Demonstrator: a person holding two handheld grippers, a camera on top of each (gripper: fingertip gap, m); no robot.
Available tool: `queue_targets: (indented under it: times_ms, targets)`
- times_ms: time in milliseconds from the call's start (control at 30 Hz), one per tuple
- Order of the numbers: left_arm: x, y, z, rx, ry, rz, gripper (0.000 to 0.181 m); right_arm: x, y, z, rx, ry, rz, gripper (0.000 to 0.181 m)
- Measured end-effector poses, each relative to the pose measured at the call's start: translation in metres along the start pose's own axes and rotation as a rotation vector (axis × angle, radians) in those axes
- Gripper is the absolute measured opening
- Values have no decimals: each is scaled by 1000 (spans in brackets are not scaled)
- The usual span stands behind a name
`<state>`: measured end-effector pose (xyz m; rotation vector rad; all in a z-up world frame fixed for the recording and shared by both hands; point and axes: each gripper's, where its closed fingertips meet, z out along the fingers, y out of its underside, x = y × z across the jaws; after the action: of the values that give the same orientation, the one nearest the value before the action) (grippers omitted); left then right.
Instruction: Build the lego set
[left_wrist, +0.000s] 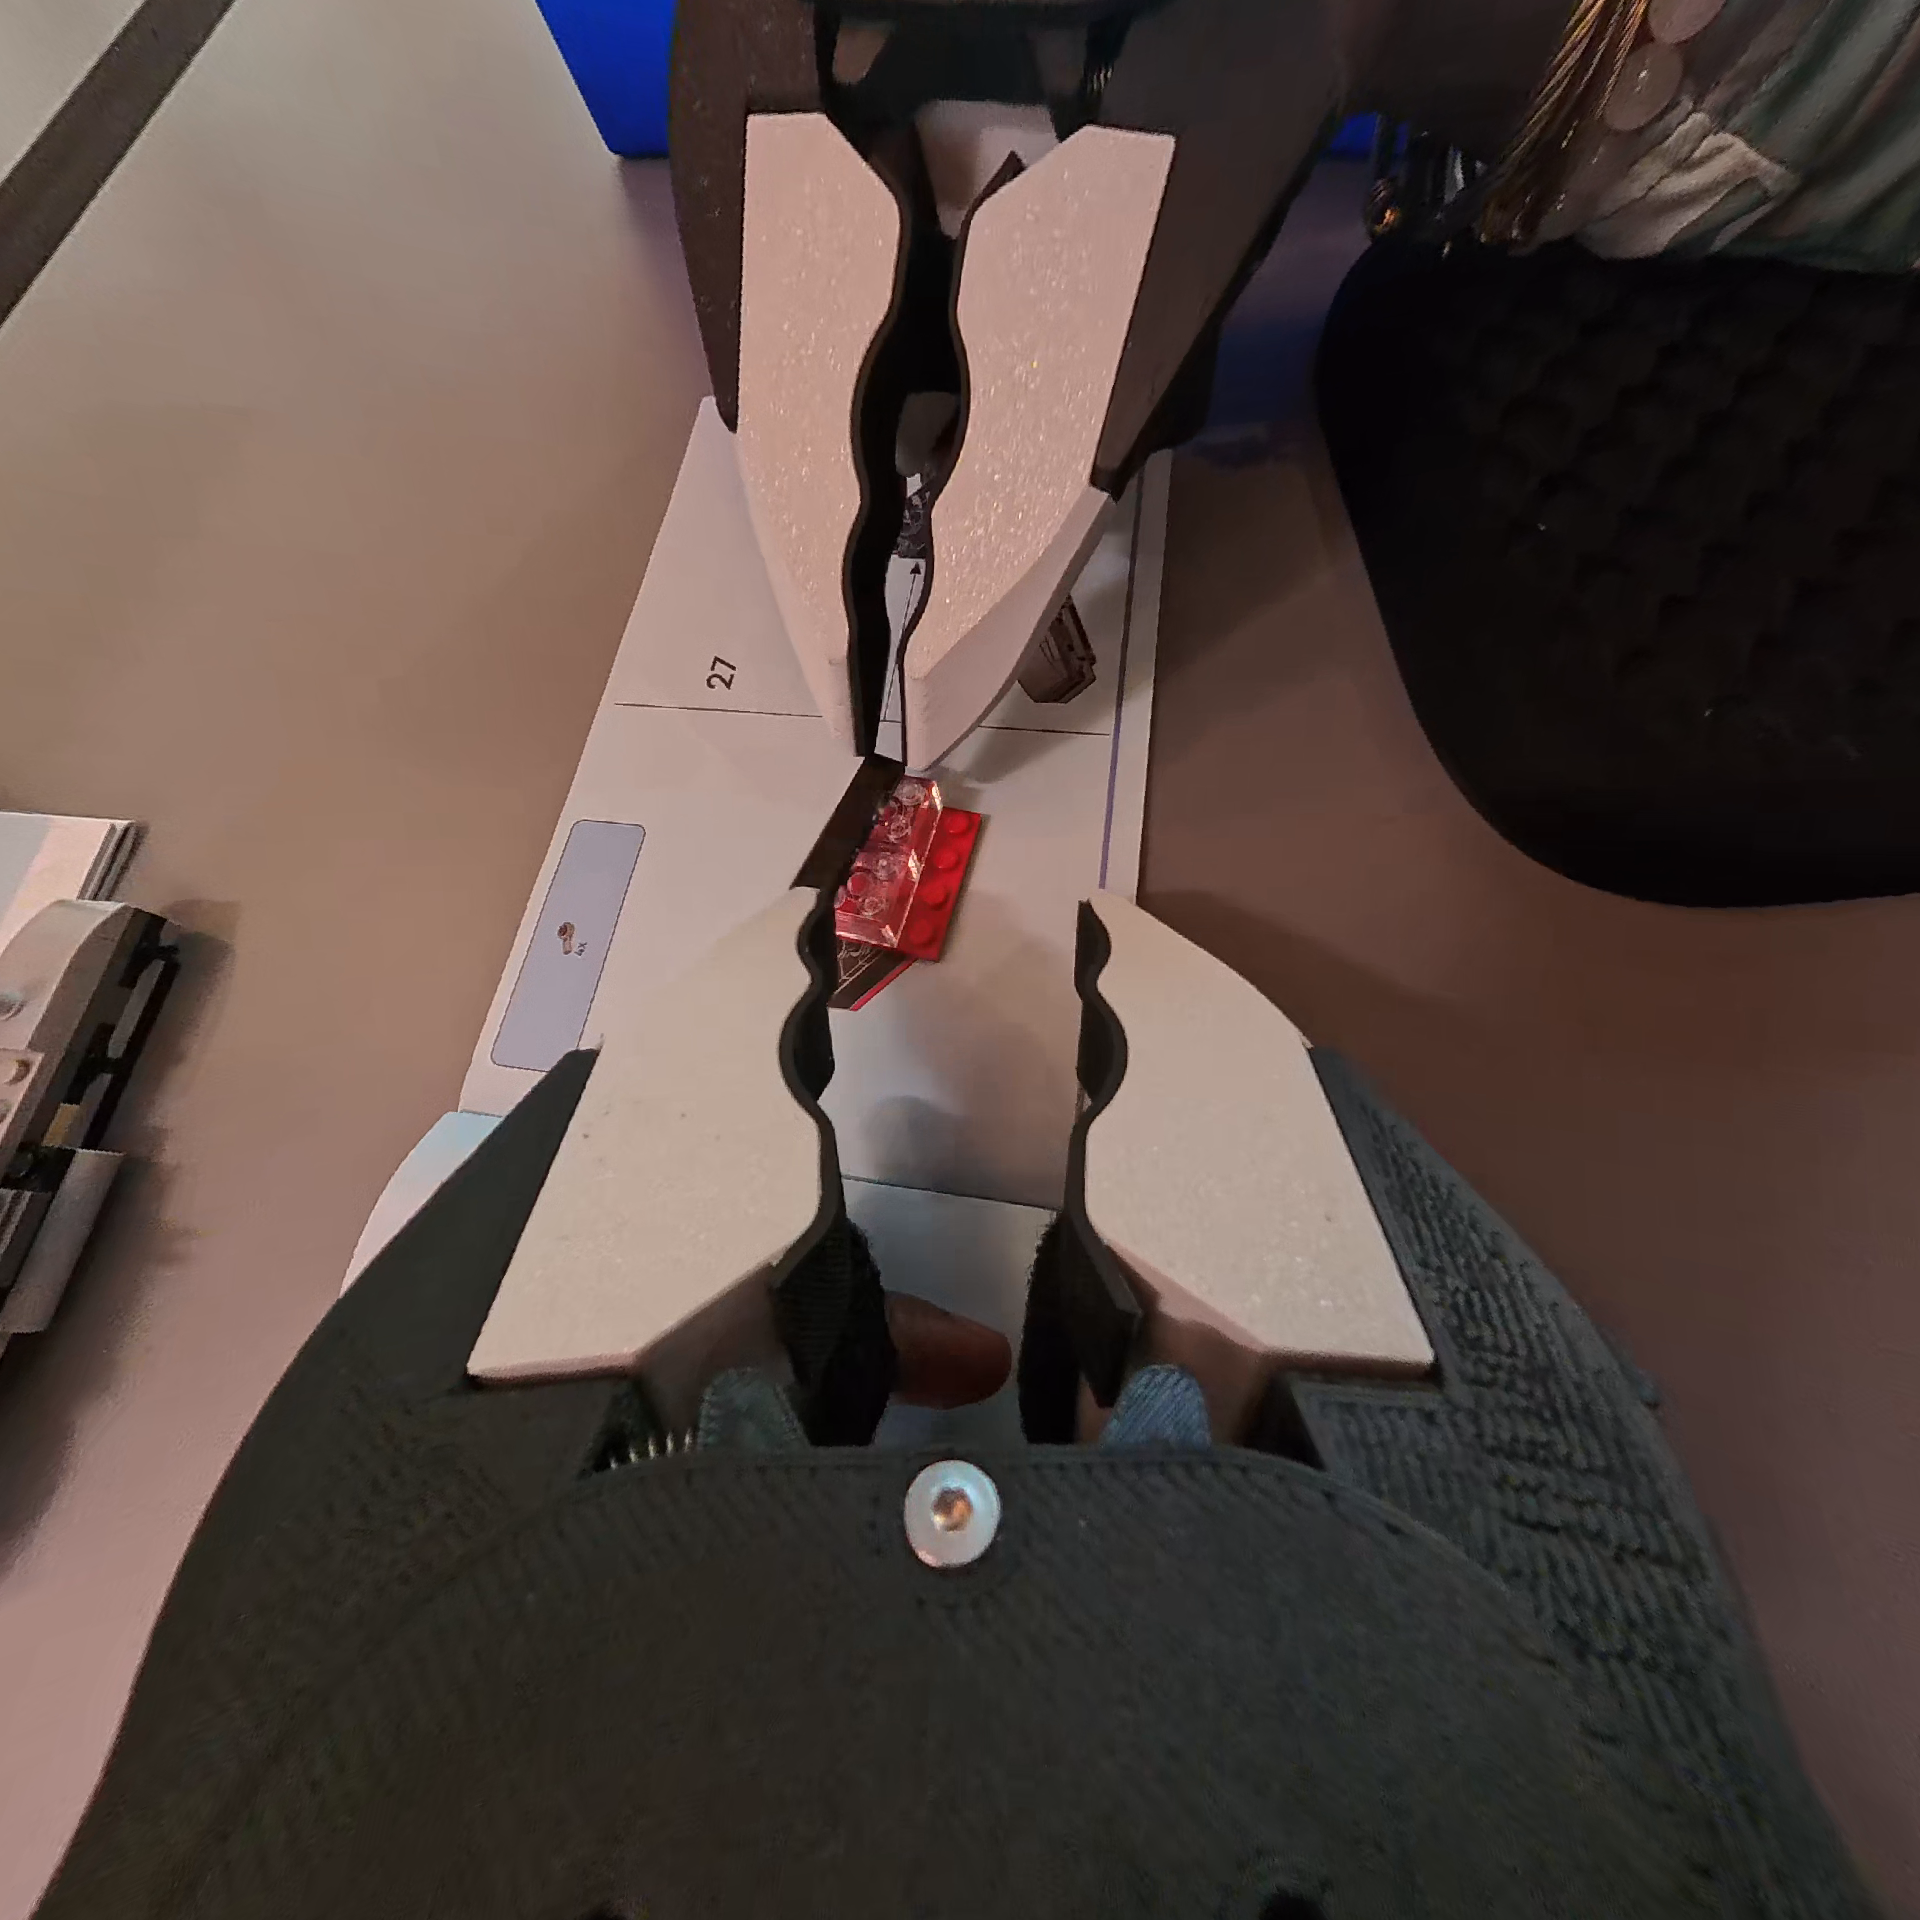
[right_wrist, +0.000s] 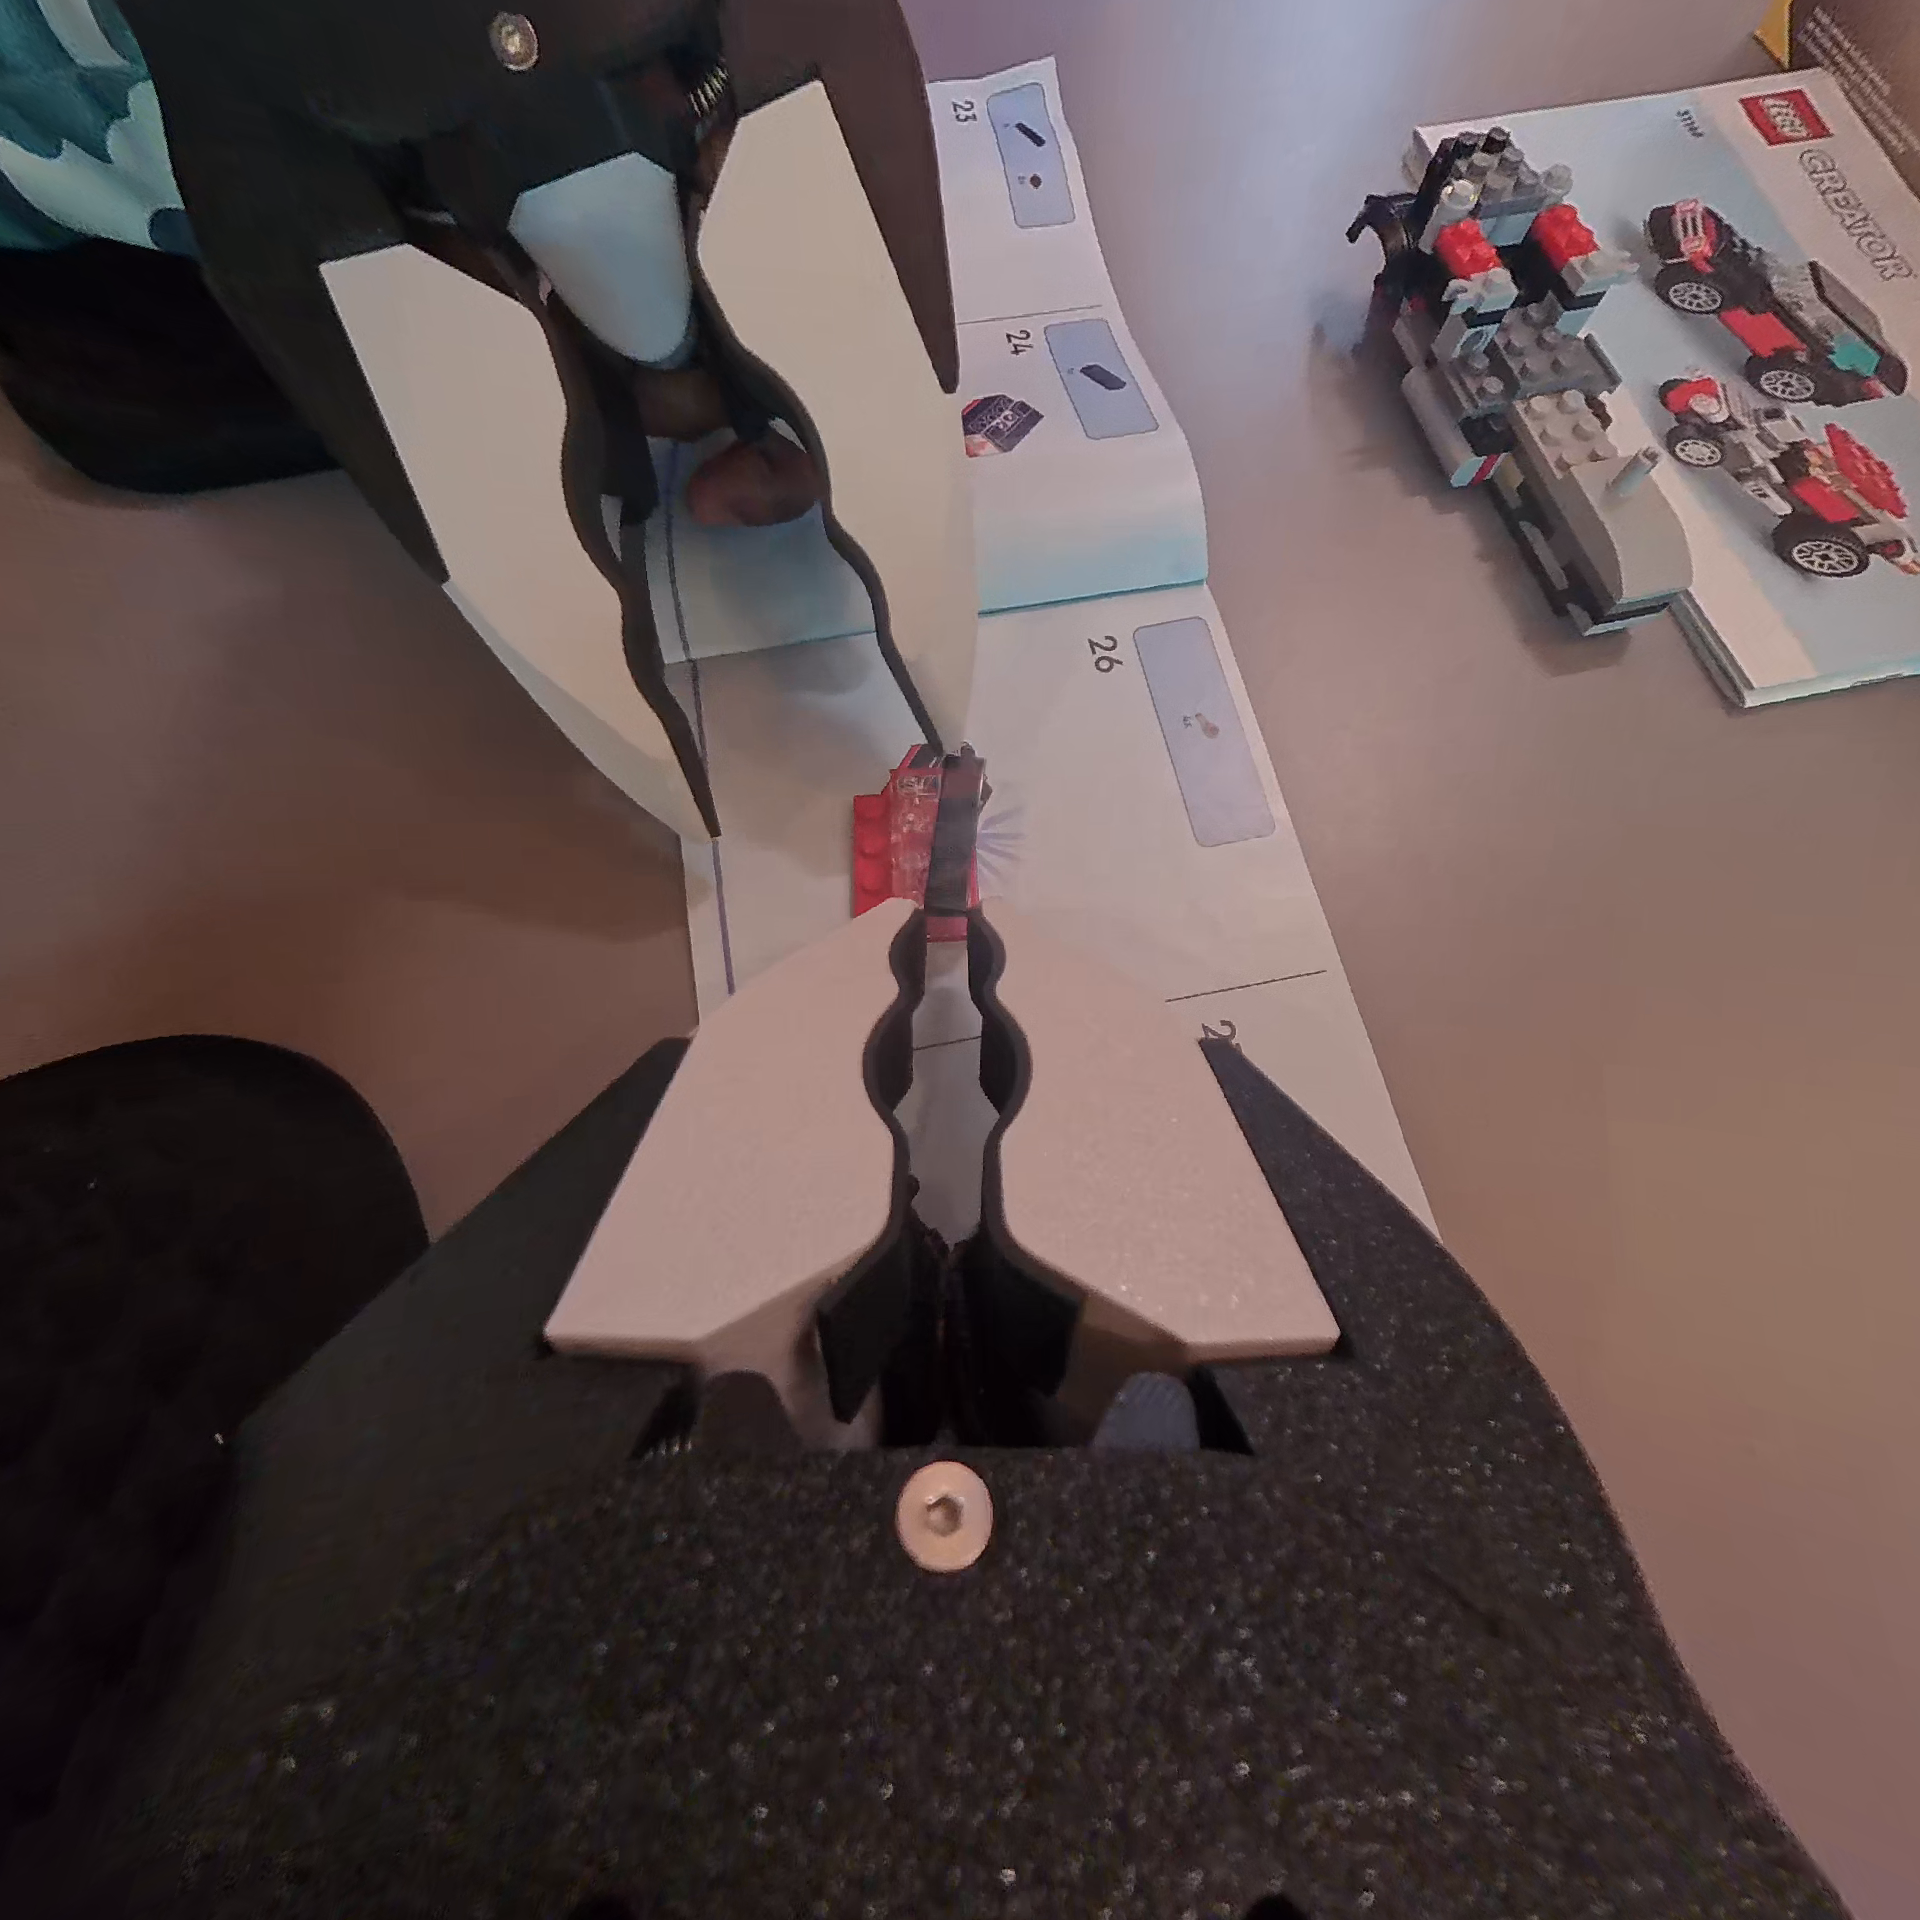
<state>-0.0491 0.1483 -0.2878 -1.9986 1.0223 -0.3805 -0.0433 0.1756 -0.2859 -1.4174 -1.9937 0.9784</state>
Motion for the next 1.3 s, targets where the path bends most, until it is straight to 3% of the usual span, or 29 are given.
queue_targets:
  times_ms: [333, 500, 700, 1300]
  targets:
    - [-5, -6, -7, 43, -9, -18, 44, 1, -1, -3, 12, -2, 2, 8]
    - [-11, -8, -9, 55, -16, -56, 47, 6, -14, -6, 49, -12, 104, 17]
    - [-9, -1, -6, 15, -17, -38, 47, 5, -13, 4, -102, -70, 166, 15]
    - [-4, -6, -4, 54, -7, 19, 46, 1, -8, 12, -190, -128, -16, 8]
